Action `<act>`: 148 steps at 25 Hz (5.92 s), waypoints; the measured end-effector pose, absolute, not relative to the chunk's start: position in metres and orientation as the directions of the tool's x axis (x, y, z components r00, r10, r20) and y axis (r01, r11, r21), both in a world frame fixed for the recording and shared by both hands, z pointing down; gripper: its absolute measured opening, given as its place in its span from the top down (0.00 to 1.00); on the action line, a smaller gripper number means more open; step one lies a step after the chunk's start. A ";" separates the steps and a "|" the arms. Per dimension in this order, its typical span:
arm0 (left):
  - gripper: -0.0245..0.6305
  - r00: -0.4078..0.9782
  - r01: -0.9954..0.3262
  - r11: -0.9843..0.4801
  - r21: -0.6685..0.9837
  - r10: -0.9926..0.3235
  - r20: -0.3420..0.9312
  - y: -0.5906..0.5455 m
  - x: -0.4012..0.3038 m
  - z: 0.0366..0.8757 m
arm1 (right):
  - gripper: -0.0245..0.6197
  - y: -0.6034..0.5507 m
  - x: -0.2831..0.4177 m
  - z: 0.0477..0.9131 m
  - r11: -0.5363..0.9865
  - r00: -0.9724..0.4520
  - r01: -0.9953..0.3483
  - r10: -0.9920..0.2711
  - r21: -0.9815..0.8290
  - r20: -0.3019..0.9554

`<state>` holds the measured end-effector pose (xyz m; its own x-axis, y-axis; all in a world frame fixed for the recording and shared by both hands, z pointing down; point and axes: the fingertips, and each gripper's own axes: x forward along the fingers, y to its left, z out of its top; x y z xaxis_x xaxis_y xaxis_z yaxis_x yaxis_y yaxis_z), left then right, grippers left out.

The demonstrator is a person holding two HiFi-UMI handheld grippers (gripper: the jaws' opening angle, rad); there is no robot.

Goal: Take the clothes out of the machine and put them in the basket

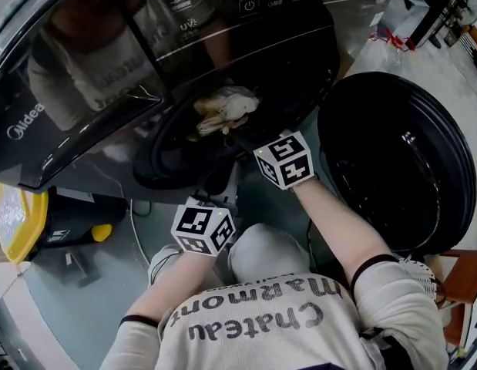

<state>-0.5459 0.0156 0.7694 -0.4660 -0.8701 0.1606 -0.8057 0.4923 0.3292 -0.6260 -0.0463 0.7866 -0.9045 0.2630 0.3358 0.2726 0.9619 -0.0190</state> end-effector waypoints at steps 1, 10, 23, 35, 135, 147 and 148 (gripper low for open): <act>0.95 -0.461 -0.812 0.491 0.315 -0.871 0.168 0.016 -0.545 0.768 | 0.41 -0.046 -0.634 0.788 0.960 -0.900 0.281 0.265 -0.003 0.347; 0.95 -0.467 -0.812 0.486 0.324 -0.873 0.140 0.026 -0.538 0.770 | 0.39 -0.056 -0.669 0.817 0.977 -0.869 0.203 0.208 -0.060 0.448; 0.95 -0.521 -0.794 0.534 0.289 -0.844 0.129 0.076 -0.536 0.760 | 0.39 -0.063 -0.713 0.832 0.995 -0.862 0.061 0.095 -0.084 0.498; 0.95 -0.312 -0.916 0.322 0.241 -0.947 0.077 0.073 -0.515 0.728 | 0.79 -0.058 -0.710 0.830 0.995 -0.869 0.059 0.089 -0.075 0.486; 0.95 0.195 -0.935 -0.152 0.321 -0.975 0.108 0.049 -0.328 0.274 | 0.88 -0.003 -0.223 0.283 0.816 -0.886 -0.462 -0.406 -0.349 0.224; 0.95 0.276 -0.925 -0.226 0.305 -0.952 0.132 -0.002 -0.228 0.270 | 0.88 -0.049 -0.116 0.276 0.765 -0.842 -0.539 -0.495 -0.352 0.215; 0.95 0.284 -0.923 -0.234 0.305 -0.950 0.132 -0.006 -0.219 0.270 | 0.88 -0.052 -0.105 0.276 0.760 -0.837 -0.547 -0.503 -0.351 0.216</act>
